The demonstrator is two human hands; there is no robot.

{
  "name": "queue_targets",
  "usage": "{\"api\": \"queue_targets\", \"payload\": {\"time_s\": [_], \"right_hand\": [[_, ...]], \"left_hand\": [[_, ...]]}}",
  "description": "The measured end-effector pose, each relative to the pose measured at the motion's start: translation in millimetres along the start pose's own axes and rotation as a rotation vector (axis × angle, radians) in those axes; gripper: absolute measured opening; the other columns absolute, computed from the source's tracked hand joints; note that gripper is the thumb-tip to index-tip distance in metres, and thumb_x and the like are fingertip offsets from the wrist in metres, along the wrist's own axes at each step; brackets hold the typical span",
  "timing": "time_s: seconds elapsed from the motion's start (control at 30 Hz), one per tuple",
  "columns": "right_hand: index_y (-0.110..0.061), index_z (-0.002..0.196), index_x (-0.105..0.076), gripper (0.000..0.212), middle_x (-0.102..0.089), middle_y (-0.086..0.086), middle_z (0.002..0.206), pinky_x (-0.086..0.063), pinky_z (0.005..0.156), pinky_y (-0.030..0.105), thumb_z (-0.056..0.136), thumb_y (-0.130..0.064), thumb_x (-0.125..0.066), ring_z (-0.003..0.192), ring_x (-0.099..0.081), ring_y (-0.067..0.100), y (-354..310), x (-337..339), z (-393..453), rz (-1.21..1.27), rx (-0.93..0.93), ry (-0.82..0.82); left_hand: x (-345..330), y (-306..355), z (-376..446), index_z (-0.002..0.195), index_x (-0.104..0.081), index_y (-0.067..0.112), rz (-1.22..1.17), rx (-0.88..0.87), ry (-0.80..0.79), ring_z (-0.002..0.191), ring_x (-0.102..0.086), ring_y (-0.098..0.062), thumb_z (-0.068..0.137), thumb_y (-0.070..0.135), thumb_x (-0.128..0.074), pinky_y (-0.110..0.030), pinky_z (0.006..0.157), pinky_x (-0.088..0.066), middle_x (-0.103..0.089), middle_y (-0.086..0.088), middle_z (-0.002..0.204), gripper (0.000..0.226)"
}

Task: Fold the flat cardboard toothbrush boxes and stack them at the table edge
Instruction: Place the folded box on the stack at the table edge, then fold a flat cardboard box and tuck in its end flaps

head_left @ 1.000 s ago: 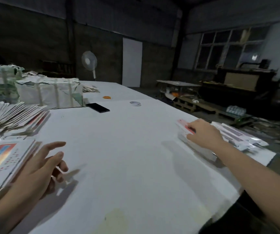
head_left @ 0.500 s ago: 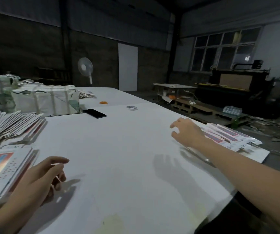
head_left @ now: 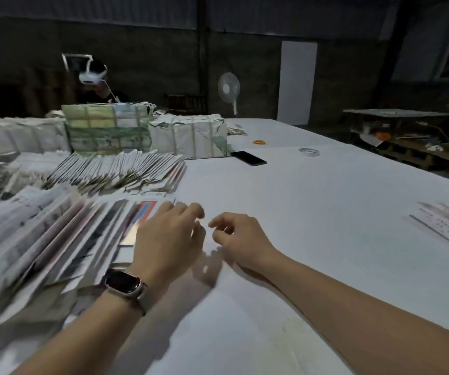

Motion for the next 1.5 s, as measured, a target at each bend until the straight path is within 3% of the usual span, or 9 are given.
{"api": "queue_targets", "payload": {"time_s": [0.2,0.33,0.43,0.63,0.77,0.93,1.03,1.13,1.5], "right_hand": [[-0.023,0.086,-0.072,0.021,-0.070,0.007,0.086,-0.043,0.056,0.006,0.090,-0.008,-0.059,0.061,-0.058,-0.002,10.1,3.2,-1.1,0.150,-0.004,0.006],[-0.024,0.085,-0.071,0.022,-0.071,0.011,0.088,-0.042,0.056,0.004,0.089,-0.007,-0.059,0.063,-0.057,-0.002,4.6,-1.1,-1.0,0.142,0.027,-0.019],[-0.022,0.085,-0.072,0.021,-0.071,0.013,0.087,-0.041,0.054,0.004,0.090,-0.007,-0.059,0.056,-0.055,-0.002,6.1,0.5,-0.4,0.183,0.014,-0.007],[-0.027,0.085,-0.072,0.023,-0.067,0.001,0.077,-0.043,0.055,0.008,0.089,-0.008,-0.059,0.051,-0.055,-0.002,10.4,-0.2,3.8,0.196,0.008,0.010],[-0.028,0.087,-0.071,0.024,-0.060,-0.011,0.067,-0.059,0.070,0.034,0.090,-0.007,-0.059,0.062,-0.057,0.006,16.2,-1.5,7.4,0.287,-0.025,0.041],[-0.027,0.105,-0.062,0.019,-0.066,-0.010,0.074,-0.044,0.059,0.026,0.099,-0.042,-0.053,0.066,-0.058,0.005,19.1,10.6,7.8,0.553,-0.070,0.157],[-0.020,0.113,-0.061,0.037,-0.074,-0.003,0.094,-0.057,0.069,0.038,0.094,-0.049,-0.049,0.083,-0.069,0.014,15.5,10.2,6.9,0.686,-0.073,0.124],[-0.018,0.114,-0.063,0.021,-0.077,0.006,0.103,-0.060,0.079,0.044,0.105,-0.028,-0.047,0.093,-0.074,0.027,11.6,7.1,3.2,0.800,-0.063,0.085],[-0.026,0.130,-0.053,0.028,-0.075,0.000,0.108,-0.059,0.088,0.050,0.102,-0.034,-0.053,0.094,-0.074,0.021,5.2,-10.9,-0.4,0.658,-0.040,-0.009]], "left_hand": [[-36.0,-67.8,-15.3,0.128,-0.046,0.020,0.436,0.254,-0.437,0.133,-0.044,-0.032,0.096,0.039,-0.039,-0.043,0.105,-0.034,-0.056,-0.011,0.135,0.038],[-43.2,-53.4,-14.9,0.122,-0.049,0.022,0.531,0.147,-0.428,0.115,-0.057,-0.031,0.096,0.042,-0.040,-0.044,0.107,-0.033,-0.067,-0.008,0.112,0.034],[-42.4,-35.1,-11.6,0.119,-0.044,0.025,0.475,0.057,-0.379,0.093,-0.064,-0.028,0.095,0.047,-0.041,-0.034,0.079,-0.041,-0.065,0.000,0.095,0.033],[-28.6,-21.9,-7.2,0.138,-0.037,0.026,0.215,0.060,-0.351,0.098,-0.063,-0.033,0.091,0.023,-0.032,-0.036,0.064,-0.040,-0.062,-0.004,0.107,0.047],[14.1,-0.4,7.7,0.134,-0.053,0.011,0.095,-0.059,-0.073,0.070,-0.063,-0.041,0.078,-0.010,-0.049,-0.043,0.053,-0.044,-0.068,-0.014,0.105,0.059],[36.0,10.0,4.6,0.126,-0.059,0.005,-0.373,-0.094,0.234,0.077,-0.071,-0.029,0.090,-0.009,-0.054,-0.023,0.052,-0.054,-0.072,-0.009,0.111,0.039],[-10.9,-6.9,-5.3,0.124,-0.048,0.033,-0.978,0.342,0.040,0.078,-0.074,-0.012,0.101,0.002,-0.050,-0.027,0.057,-0.060,-0.072,0.009,0.094,0.039],[-47.9,-9.5,-23.0,0.127,-0.052,0.029,-1.209,0.589,-0.124,0.074,-0.071,-0.012,0.098,-0.005,-0.046,-0.030,0.063,-0.059,-0.072,0.001,0.085,0.046],[-55.5,-8.0,-26.3,0.120,-0.066,0.027,-1.320,0.632,-0.178,0.089,-0.076,-0.023,0.107,0.042,-0.038,-0.031,0.067,-0.061,-0.078,-0.003,0.103,0.034]]}}
Point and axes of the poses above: each hand's wrist, its own z-axis towards the middle knuckle, its own x-axis out of the back of the hand, y = z × x, the point moved 9 cm from there along z, towards the middle knuckle
